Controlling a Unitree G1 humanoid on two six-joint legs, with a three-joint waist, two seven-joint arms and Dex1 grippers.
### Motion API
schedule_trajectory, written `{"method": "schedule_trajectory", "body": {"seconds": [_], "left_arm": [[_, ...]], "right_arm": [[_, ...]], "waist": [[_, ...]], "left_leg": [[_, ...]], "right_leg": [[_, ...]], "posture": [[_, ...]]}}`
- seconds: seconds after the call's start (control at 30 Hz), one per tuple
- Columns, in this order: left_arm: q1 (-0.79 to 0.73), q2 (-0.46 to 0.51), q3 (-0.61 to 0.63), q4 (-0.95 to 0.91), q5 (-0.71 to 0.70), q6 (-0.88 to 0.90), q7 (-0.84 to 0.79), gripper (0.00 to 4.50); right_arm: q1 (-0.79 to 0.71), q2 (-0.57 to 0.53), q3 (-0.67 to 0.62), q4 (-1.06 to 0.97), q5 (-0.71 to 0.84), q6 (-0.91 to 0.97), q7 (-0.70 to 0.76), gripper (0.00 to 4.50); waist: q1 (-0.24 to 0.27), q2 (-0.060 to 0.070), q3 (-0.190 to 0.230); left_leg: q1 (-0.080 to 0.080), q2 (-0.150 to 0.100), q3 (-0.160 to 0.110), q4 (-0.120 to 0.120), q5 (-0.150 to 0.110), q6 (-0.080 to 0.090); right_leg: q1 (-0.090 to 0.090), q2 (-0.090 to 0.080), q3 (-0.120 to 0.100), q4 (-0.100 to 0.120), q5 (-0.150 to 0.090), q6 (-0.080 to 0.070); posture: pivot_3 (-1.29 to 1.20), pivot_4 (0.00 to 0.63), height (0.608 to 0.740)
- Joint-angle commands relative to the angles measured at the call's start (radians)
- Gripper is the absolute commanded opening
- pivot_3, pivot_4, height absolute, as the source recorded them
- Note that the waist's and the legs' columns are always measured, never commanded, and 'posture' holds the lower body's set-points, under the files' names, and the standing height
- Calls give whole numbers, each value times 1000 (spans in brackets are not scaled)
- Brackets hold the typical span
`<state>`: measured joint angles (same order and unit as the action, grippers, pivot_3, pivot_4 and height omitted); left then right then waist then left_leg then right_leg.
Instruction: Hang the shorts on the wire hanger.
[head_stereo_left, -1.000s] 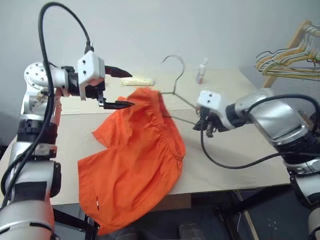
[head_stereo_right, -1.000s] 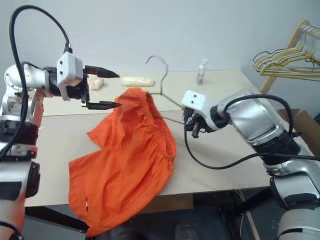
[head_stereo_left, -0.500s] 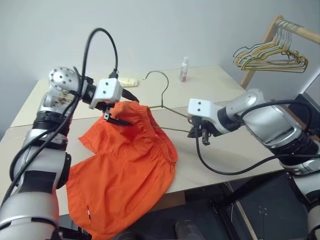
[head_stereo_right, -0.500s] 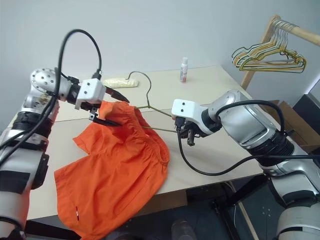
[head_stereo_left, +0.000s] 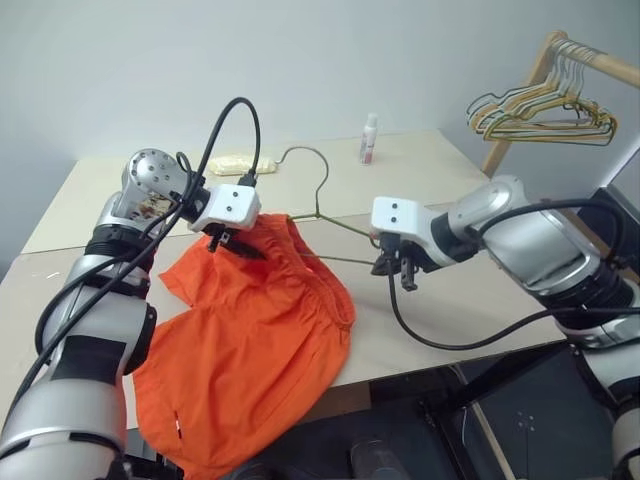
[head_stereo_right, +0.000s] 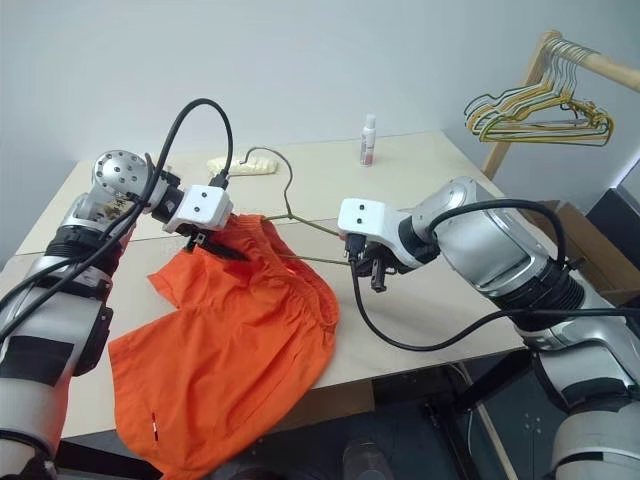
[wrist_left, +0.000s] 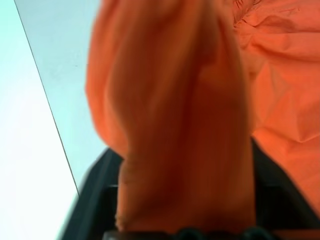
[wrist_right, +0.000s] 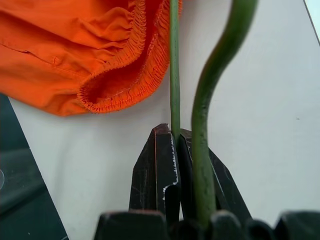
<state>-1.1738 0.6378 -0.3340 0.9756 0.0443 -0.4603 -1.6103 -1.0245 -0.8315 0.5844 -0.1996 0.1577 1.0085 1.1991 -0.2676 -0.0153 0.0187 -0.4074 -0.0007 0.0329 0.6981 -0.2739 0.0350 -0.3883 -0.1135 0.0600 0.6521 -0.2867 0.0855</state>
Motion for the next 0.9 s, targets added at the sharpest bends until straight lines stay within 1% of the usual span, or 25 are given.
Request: {"method": "schedule_trajectory", "body": {"seconds": [0.03, 0.13, 0.23, 0.3, 0.33, 0.37, 0.4, 0.5, 0.53, 0.73, 0.77, 0.83, 0.9], "left_arm": [[-29, 5, 35, -9, -7, -5, -3, 942], [-25, 5, 43, -11, -10, 3, -2, 17], [-18, 4, 59, -18, -19, 24, 1, 17], [-11, 0, 78, -24, -36, 56, -2, 17], [-7, -1, 87, -28, -43, 72, -3, 0], [-2, -1, 93, -33, -48, 83, -3, 0], [9, 3, 103, -45, -55, 102, -3, 0], [51, 17, 128, -92, -77, 165, -4, 0], [61, 20, 132, -107, -82, 178, -4, 0], [134, 41, 153, -194, -113, 295, 1, 0], [138, 41, 156, -199, -113, 309, 5, 0], [141, 41, 164, -201, -113, 336, 15, 0], [138, 39, 169, -197, -113, 357, 20, 0]], "right_arm": [[-46, 6, -14, 3, -10, 9, 8, 0], [-40, 1, -16, 2, -15, -20, 15, 0], [-13, -1, -35, -5, -27, -81, 8, 0], [8, 4, -51, -3, -48, -103, -31, 0], [15, -1, -57, 0, -57, -114, -41, 550], [21, -6, -63, 1, -62, -118, -47, 724], [29, -17, -91, 5, -56, -113, -57, 1029], [58, -51, -194, 13, -39, -73, -106, 2044], [66, -56, -213, 11, -37, -64, -116, 2344], [156, -109, -426, -5, 25, 25, -177, 4241], [169, -117, -459, -4, 37, 36, -184, 4440], [224, -147, -535, -5, 82, 61, -167, 4440], [339, -193, -597, -28, 133, 43, -117, 4440]], "waist": [[0, 0, 0], [0, 0, 0], [0, 0, 0], [-1, 0, 0], [-1, 0, 0], [-1, 0, 0], [-1, 0, 0], [0, 0, 0], [0, 0, 0], [0, 0, 0], [0, 0, 0], [0, 0, 0], [5, 0, 0]], "left_leg": [[0, 0, 0, 0, 0, 0], [0, 0, 0, 0, 0, 0], [0, 0, -1, 1, 0, 0], [0, 0, -1, 1, 0, 0], [0, 0, -1, 1, 0, 0], [0, 0, -1, 1, 0, 0], [0, 0, -1, 1, 0, 0], [0, 0, -1, 1, 0, 0], [0, -1, -1, 1, 0, 0], [1, 0, -2, 1, 0, 0], [1, 0, -2, 1, 0, 0], [1, 0, -2, 1, 0, 0], [1, 0, -3, 1, 0, 0]], "right_leg": [[0, 0, 0, 0, 0, 0], [-1, 0, 0, 3, 0, 0], [-1, 0, 0, 4, 0, 0], [-1, 0, 0, 4, 0, 1], [-1, 0, 0, 4, 0, 1], [-1, 0, 0, 4, 0, 1], [-1, 0, 0, 4, 0, 1], [-1, -1, 0, 4, 0, 1], [-1, -1, 0, 5, 0, 1], [0, -1, 0, 5, 0, 1], [0, -1, 0, 5, 0, 1], [0, -1, 0, 5, 0, 1], [0, -1, -1, 5, 0, 1]], "posture": [[-243, 0, 740], [-243, 0, 740], [-246, 0, 740], [-249, 0, 740], [-250, 0, 740], [-251, 0, 740], [-251, 0, 740], [-253, 0, 740], [-254, 0, 740], [-263, 0, 740], [-263, 0, 740], [-261, 0, 740], [-265, 0, 740]]}}
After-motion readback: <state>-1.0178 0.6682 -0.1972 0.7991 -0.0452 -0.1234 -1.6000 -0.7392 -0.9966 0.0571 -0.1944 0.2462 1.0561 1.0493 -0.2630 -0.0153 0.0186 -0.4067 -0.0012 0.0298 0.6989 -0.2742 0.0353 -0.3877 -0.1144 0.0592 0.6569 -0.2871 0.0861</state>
